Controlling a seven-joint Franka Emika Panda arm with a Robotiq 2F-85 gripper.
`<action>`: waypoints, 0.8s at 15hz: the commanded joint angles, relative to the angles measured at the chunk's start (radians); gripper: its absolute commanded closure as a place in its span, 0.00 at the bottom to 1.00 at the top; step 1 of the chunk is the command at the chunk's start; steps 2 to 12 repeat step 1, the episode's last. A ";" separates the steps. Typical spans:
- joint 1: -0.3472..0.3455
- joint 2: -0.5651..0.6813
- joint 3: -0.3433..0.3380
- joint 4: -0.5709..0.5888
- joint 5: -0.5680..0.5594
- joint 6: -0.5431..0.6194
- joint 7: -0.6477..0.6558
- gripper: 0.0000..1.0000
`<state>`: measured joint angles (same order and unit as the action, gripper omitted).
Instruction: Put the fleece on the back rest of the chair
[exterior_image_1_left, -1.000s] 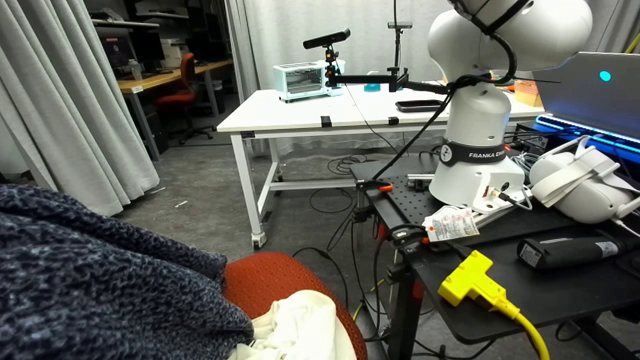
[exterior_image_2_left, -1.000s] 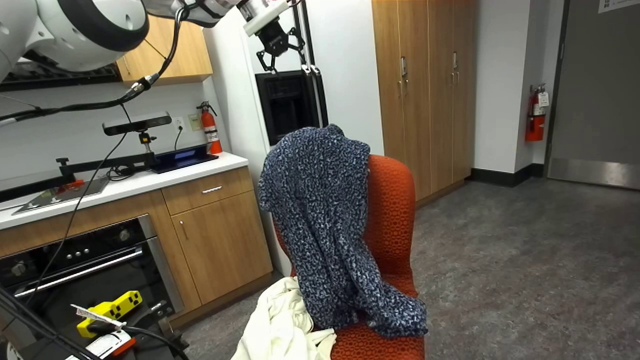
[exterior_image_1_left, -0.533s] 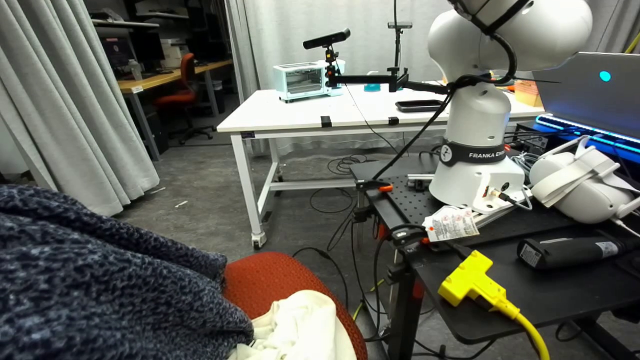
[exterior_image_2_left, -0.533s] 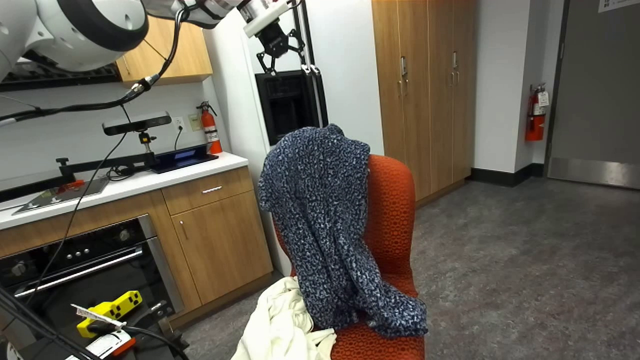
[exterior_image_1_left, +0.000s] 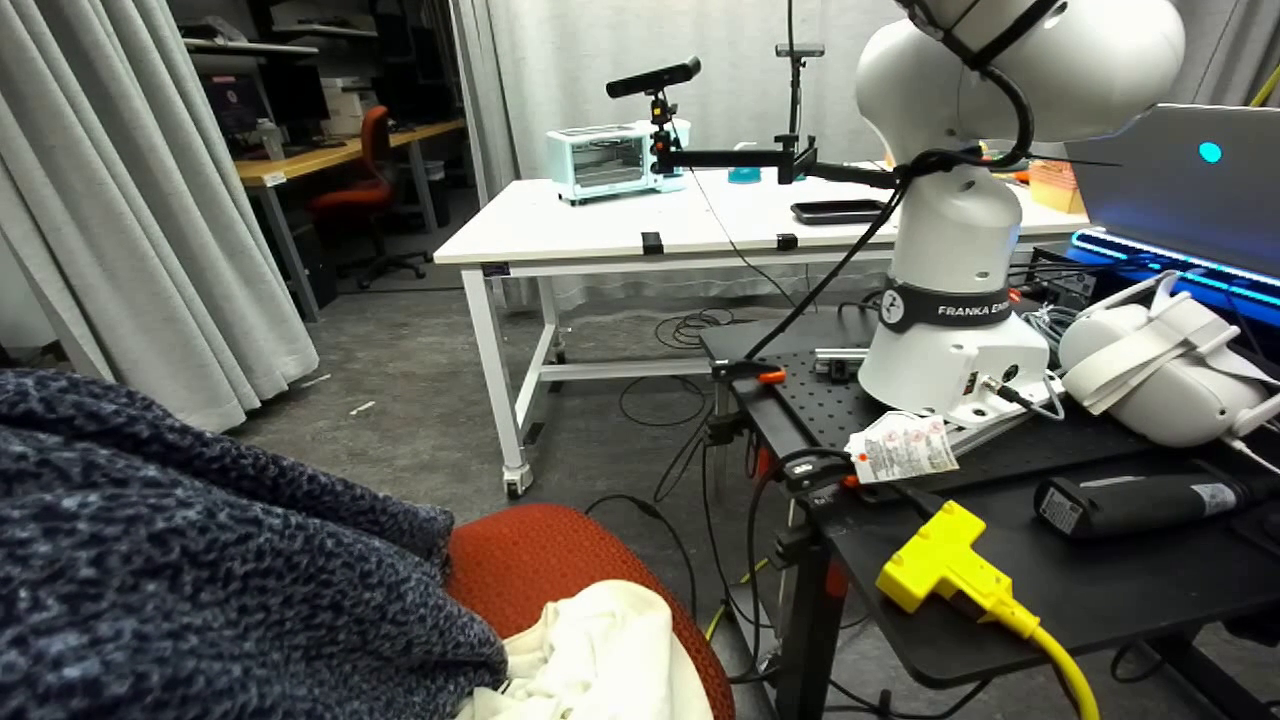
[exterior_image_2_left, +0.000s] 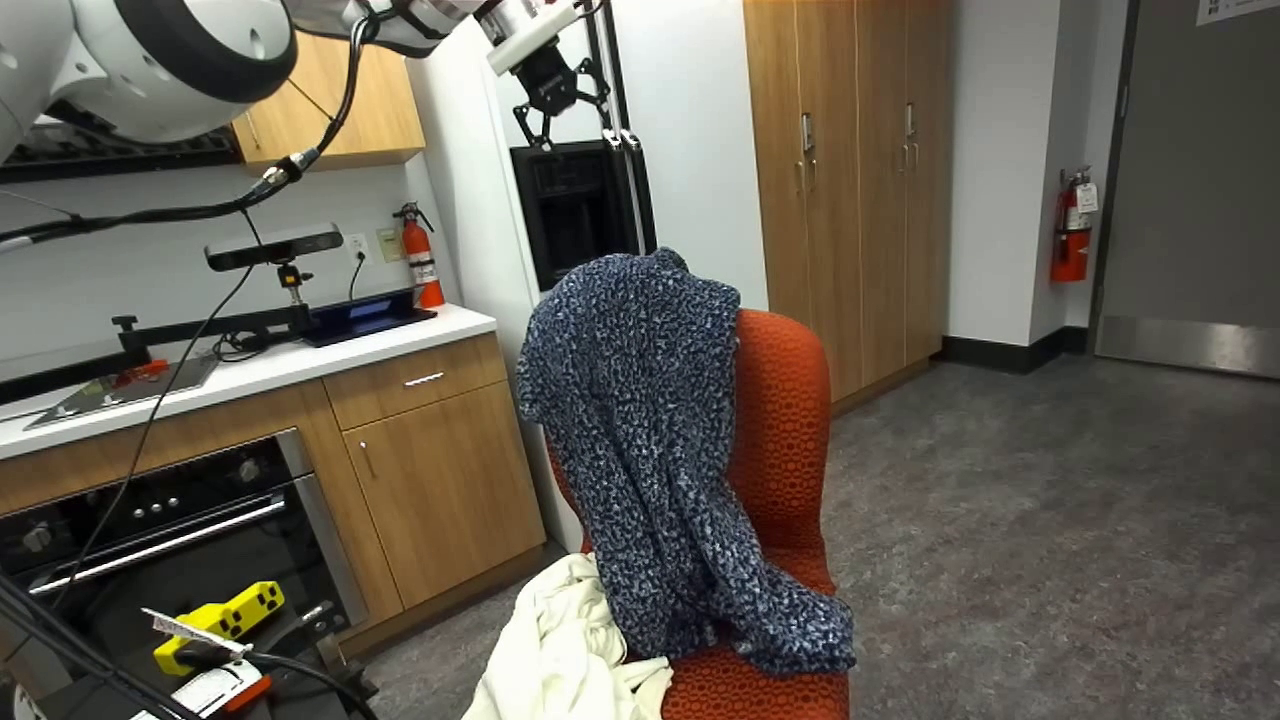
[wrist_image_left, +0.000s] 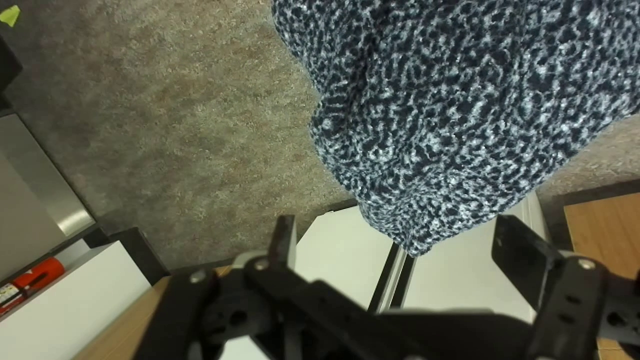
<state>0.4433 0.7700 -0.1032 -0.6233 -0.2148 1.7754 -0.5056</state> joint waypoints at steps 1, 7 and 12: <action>0.000 0.000 0.000 0.000 0.000 0.000 0.000 0.00; 0.000 0.000 0.000 0.000 0.000 0.000 0.000 0.00; 0.000 0.000 0.000 0.000 0.000 0.000 0.000 0.00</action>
